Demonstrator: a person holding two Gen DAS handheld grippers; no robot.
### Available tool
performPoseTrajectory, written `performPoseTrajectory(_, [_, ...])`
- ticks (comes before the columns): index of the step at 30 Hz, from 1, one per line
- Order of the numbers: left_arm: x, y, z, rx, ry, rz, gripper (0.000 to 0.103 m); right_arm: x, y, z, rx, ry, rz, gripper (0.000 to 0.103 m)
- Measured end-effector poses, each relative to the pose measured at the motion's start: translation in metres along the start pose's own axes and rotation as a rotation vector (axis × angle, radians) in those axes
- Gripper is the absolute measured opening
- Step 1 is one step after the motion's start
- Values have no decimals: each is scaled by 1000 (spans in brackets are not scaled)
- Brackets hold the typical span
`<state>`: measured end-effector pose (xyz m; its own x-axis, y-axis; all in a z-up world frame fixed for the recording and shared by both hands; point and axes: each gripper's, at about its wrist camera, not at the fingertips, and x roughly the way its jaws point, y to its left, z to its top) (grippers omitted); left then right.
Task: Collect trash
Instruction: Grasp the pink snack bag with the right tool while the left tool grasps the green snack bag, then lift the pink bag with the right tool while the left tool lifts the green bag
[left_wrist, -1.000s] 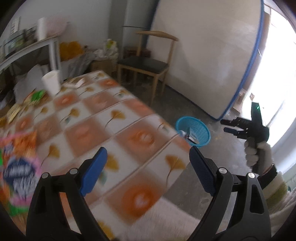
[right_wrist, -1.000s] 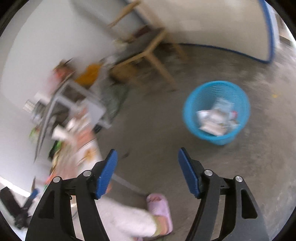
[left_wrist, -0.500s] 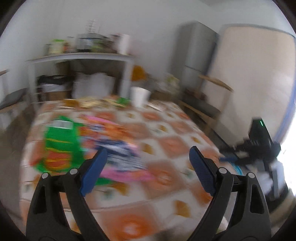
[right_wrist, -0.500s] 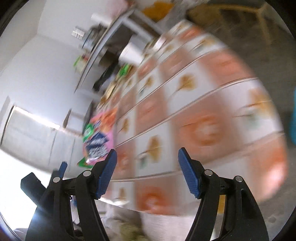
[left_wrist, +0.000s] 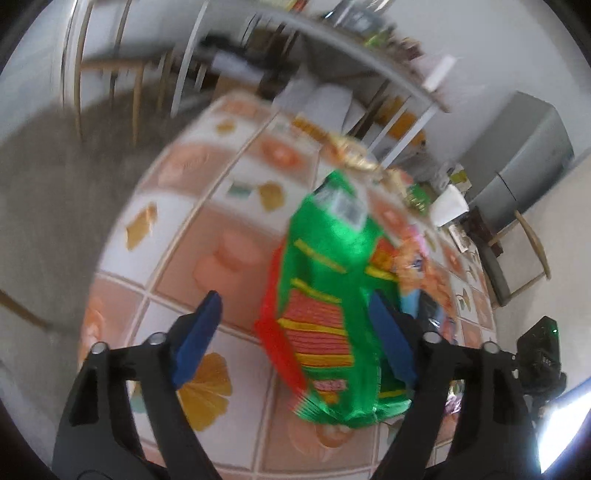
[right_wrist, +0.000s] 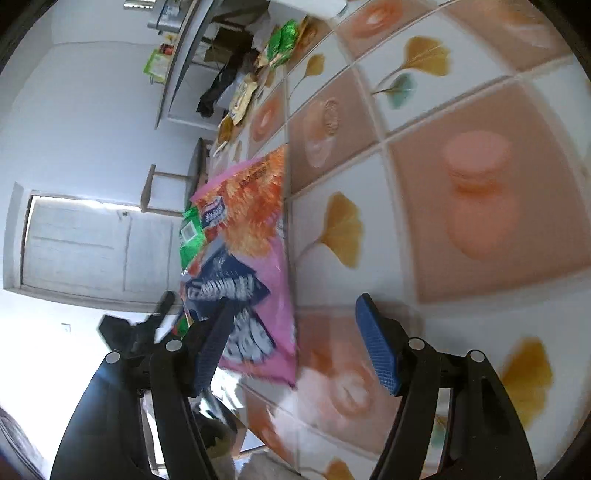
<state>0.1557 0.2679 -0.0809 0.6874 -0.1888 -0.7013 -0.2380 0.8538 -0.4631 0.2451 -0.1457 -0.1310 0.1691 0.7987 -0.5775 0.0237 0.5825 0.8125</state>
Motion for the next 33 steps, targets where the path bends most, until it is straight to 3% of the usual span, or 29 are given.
performPoseTrajectory(3, [24,7,2,-18,81,-31,64,16,8,16,-16,26,4,67])
performPoseTrajectory(9, [43,-12,-9,59,112,-55,44,44,26,34,-55,83,25,66])
performPoseTrajectory(12, [50,-24,-14,91,128,-66,29,52,29,37,-60,99,6,51])
performPoseTrajectory(16, [50,-38,-26,115,129,-81,27,45,19,32,-26,91,-15,34])
performPoseTrajectory(26, [45,-71,-68,165,169,-166,20,-28,-15,0,7,-64,-85,21])
performPoseTrajectory(33, [41,-92,-93,192,201,-219,19,-84,-34,-23,63,-196,-49,16])
